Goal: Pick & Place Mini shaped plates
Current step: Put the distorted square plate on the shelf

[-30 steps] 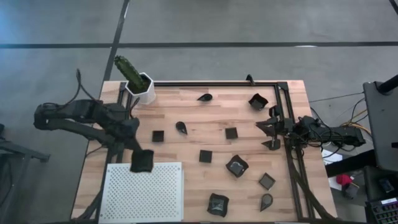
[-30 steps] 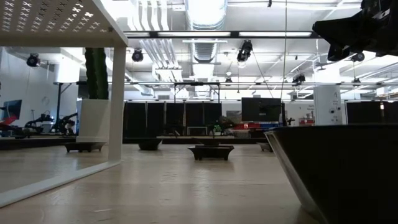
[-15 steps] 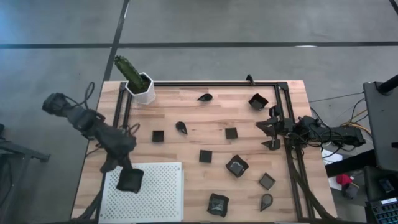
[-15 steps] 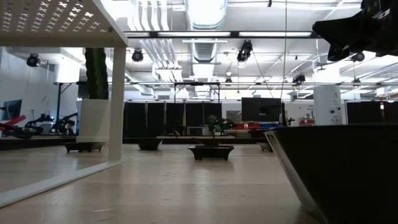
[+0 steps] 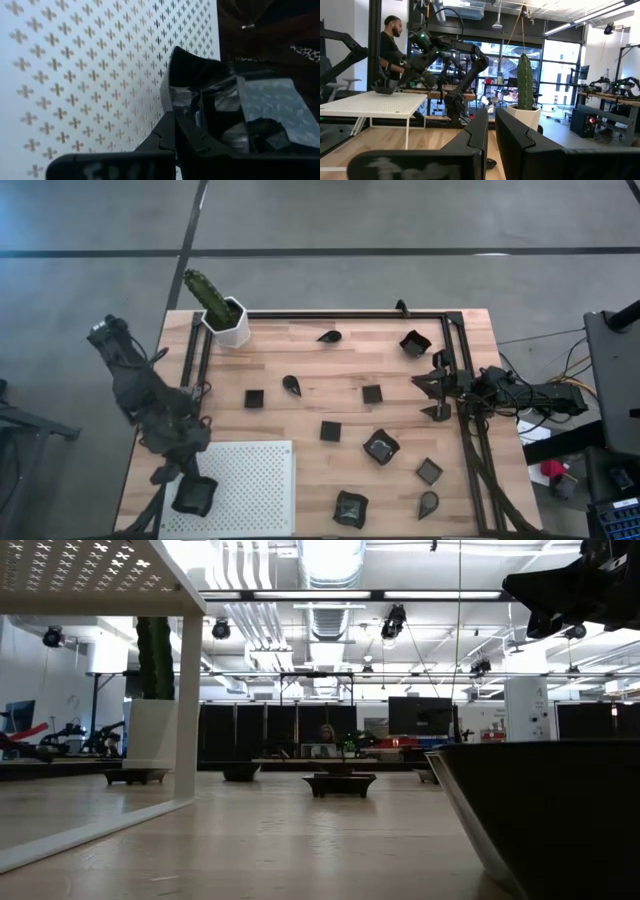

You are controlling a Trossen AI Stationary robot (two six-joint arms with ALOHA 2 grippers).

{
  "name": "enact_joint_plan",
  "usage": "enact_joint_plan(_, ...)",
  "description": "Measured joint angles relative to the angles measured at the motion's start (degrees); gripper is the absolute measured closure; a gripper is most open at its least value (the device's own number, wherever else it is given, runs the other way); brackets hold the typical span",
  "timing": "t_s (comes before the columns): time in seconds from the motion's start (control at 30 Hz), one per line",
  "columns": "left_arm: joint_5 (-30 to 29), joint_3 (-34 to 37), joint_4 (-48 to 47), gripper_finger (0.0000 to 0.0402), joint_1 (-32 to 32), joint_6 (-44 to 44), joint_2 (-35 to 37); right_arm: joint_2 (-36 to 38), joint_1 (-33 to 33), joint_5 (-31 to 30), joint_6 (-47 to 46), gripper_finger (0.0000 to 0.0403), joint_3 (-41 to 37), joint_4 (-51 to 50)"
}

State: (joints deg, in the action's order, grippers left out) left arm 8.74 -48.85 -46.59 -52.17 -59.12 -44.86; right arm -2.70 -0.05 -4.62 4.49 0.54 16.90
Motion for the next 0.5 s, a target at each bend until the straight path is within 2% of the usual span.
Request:
enact_joint_plan(0.2, -2.9, 0.4, -0.1, 0.0401, -3.6, -0.7, 0.0, 0.0, 0.0, 0.0, 0.1, 0.0369, 0.0, 0.0)
enact_joint_plan(0.5, -2.9, 0.5, -3.2, 0.0402, -3.7, 0.8, 0.0, 0.0, 0.0, 0.0, 0.2, 0.0369, 0.0, 0.0)
